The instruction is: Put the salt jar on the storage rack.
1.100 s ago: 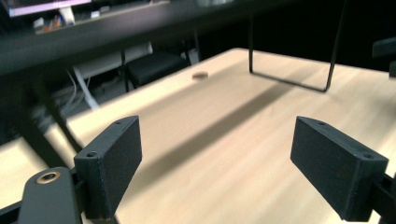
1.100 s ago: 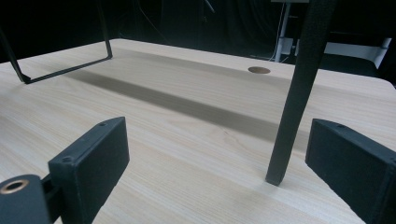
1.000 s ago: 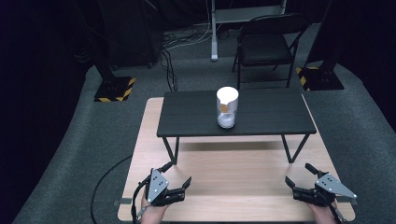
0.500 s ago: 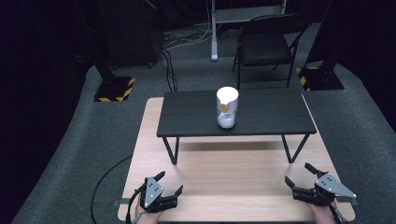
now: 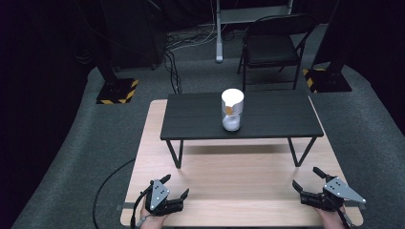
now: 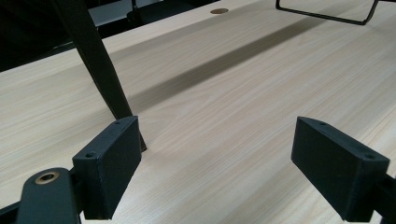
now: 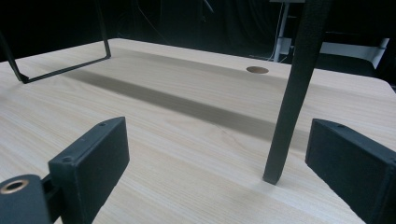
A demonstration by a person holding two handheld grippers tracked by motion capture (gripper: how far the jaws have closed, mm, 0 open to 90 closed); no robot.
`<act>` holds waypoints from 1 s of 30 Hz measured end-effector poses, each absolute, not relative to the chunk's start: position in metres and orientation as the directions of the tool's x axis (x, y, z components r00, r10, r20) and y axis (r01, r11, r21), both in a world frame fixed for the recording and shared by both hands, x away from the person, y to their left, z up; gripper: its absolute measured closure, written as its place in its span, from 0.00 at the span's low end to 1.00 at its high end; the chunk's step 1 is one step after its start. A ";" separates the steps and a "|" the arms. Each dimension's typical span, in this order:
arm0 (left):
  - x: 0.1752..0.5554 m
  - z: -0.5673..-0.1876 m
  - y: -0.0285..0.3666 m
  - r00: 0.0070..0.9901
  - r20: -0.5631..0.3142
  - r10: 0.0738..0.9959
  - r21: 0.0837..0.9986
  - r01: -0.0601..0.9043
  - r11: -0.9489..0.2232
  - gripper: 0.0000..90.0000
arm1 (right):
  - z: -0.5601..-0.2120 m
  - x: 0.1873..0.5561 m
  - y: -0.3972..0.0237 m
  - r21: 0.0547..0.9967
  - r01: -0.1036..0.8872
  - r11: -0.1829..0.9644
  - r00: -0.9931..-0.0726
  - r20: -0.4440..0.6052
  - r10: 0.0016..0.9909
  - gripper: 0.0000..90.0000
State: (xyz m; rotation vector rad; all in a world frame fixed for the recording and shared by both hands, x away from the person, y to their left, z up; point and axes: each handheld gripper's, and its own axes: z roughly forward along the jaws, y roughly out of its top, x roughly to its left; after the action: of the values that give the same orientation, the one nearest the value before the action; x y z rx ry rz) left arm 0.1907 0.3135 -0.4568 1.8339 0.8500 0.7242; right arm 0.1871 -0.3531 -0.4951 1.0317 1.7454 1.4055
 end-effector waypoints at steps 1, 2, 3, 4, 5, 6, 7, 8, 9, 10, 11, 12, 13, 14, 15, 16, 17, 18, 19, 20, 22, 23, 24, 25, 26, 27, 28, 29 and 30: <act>0.190 -0.457 0.314 0.582 0.115 0.805 0.922 0.239 -0.305 0.18 | -0.495 0.187 -0.353 0.979 0.170 0.111 -0.469 -0.018 0.883 0.05; 0.190 -0.457 0.314 0.580 0.115 0.806 0.922 0.240 -0.304 0.18 | -0.495 0.187 -0.353 0.979 0.169 0.113 -0.471 -0.020 0.882 0.05; 0.189 -0.457 0.314 0.579 0.113 0.807 0.923 0.240 -0.302 0.18 | -0.495 0.188 -0.352 0.979 0.169 0.112 -0.471 -0.020 0.882 0.05; 0.188 -0.457 0.315 0.578 0.112 0.808 0.923 0.241 -0.301 0.18 | -0.495 0.188 -0.352 0.979 0.167 0.112 -0.473 -0.020 0.881 0.05; 0.187 -0.457 0.315 0.576 0.113 0.810 0.923 0.241 -0.300 0.18 | -0.495 0.189 -0.352 0.979 0.167 0.113 -0.475 -0.021 0.880 0.05; 0.187 -0.457 0.316 0.573 0.105 0.813 0.926 0.243 -0.290 0.18 | -0.495 0.189 -0.351 0.979 0.168 0.115 -0.477 -0.021 0.879 0.05; 0.186 -0.457 0.317 0.571 0.102 0.815 0.927 0.243 -0.286 0.18 | -0.495 0.190 -0.351 0.979 0.169 0.116 -0.479 -0.021 0.878 0.05; 0.186 -0.458 0.317 0.568 0.101 0.817 0.927 0.243 -0.284 0.18 | -0.495 0.191 -0.351 0.979 0.169 0.116 -0.481 -0.021 0.876 0.05; 0.186 -0.457 0.317 0.567 0.100 0.818 0.927 0.244 -0.283 0.18 | -0.495 0.191 -0.351 0.979 0.169 0.116 -0.483 -0.020 0.876 0.05; 0.186 -0.458 0.318 0.567 0.095 0.818 0.928 0.247 -0.279 0.18 | -0.495 0.192 -0.351 0.979 0.168 0.116 -0.484 -0.020 0.875 0.05; 0.186 -0.458 0.318 0.567 0.095 0.818 0.928 0.247 -0.279 0.18 | -0.495 0.192 -0.351 0.979 0.168 0.116 -0.484 -0.020 0.875 0.05; 0.186 -0.458 0.318 0.566 0.092 0.819 0.928 0.249 -0.276 0.18 | -0.495 0.192 -0.351 0.979 0.169 0.116 -0.485 -0.020 0.874 0.05; 0.186 -0.458 0.318 0.565 0.091 0.820 0.928 0.250 -0.275 0.18 | -0.495 0.192 -0.351 0.979 0.169 0.115 -0.485 -0.019 0.874 0.05; 0.186 -0.458 0.319 0.565 0.088 0.820 0.929 0.250 -0.272 0.18 | -0.495 0.192 -0.351 0.979 0.169 0.114 -0.484 -0.018 0.875 0.05; 0.187 -0.458 0.319 0.565 0.086 0.820 0.930 0.250 -0.270 0.18 | -0.495 0.192 -0.351 0.979 0.168 0.112 -0.483 -0.018 0.876 0.05; 0.187 -0.458 0.319 0.565 0.082 0.821 0.932 0.249 -0.264 0.18 | -0.495 0.191 -0.351 0.979 0.168 0.112 -0.482 -0.018 0.876 0.05; 0.187 -0.458 0.319 0.565 0.081 0.821 0.932 0.249 -0.264 0.18 | -0.495 0.191 -0.352 0.980 0.167 0.112 -0.479 -0.019 0.878 0.05; 0.187 -0.458 0.319 0.569 0.085 0.818 0.930 0.250 -0.270 0.18 | -0.495 0.190 -0.352 0.980 0.166 0.111 -0.478 -0.018 0.878 0.05; 0.187 -0.458 0.319 0.569 0.085 0.818 0.930 0.250 -0.270 0.18 | -0.495 0.190 -0.352 0.980 0.166 0.111 -0.478 -0.018 0.878 0.05; 0.188 -0.458 0.319 0.571 0.085 0.817 0.929 0.250 -0.272 0.18 | -0.495 0.190 -0.351 0.980 0.165 0.111 -0.476 -0.019 0.879 0.05; 0.188 -0.458 0.319 0.574 0.087 0.814 0.929 0.247 -0.274 0.18 | -0.495 0.189 -0.351 0.980 0.164 0.111 -0.474 -0.021 0.880 0.05; 0.189 -0.458 0.318 0.572 0.085 0.816 0.930 0.248 -0.271 0.18 | -0.495 0.188 -0.351 0.980 0.163 0.112 -0.473 -0.022 0.881 0.05; 0.190 -0.458 0.317 0.571 0.084 0.817 0.930 0.250 -0.270 0.18 | -0.495 0.188 -0.351 0.980 0.163 0.112 -0.473 -0.022 0.881 0.05; 0.190 -0.458 0.317 0.571 0.083 0.817 0.930 0.250 -0.269 0.18 | -0.495 0.188 -0.352 0.980 0.164 0.112 -0.472 -0.022 0.881 0.05; 0.191 -0.458 0.317 0.570 0.081 0.818 0.930 0.251 -0.267 0.18 | -0.494 0.188 -0.351 0.980 0.165 0.112 -0.471 -0.022 0.882 0.05; 0.191 -0.458 0.317 0.570 0.082 0.818 0.930 0.251 -0.268 0.18 | -0.494 0.188 -0.351 0.980 0.165 0.113 -0.471 -0.022 0.882 0.05; 0.192 -0.458 0.317 0.571 0.082 0.817 0.929 0.252 -0.270 0.18 | -0.494 0.188 -0.352 0.980 0.164 0.114 -0.471 -0.023 0.882 0.05; 0.192 -0.459 0.317 0.571 0.080 0.817 0.930 0.253 -0.267 0.18 | -0.494 0.188 -0.352 0.980 0.163 0.114 -0.471 -0.024 0.882 0.05; 0.192 -0.458 0.317 0.572 0.084 0.816 0.929 0.251 -0.271 0.18 | -0.494 0.187 -0.352 0.980 0.162 0.113 -0.470 -0.024 0.882 0.05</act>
State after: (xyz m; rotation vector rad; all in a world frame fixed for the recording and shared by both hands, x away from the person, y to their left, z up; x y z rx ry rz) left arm 0.1920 0.3173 -0.4583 1.8062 0.8751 0.7095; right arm 0.1874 -0.3518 -0.4944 1.0217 1.7414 1.4062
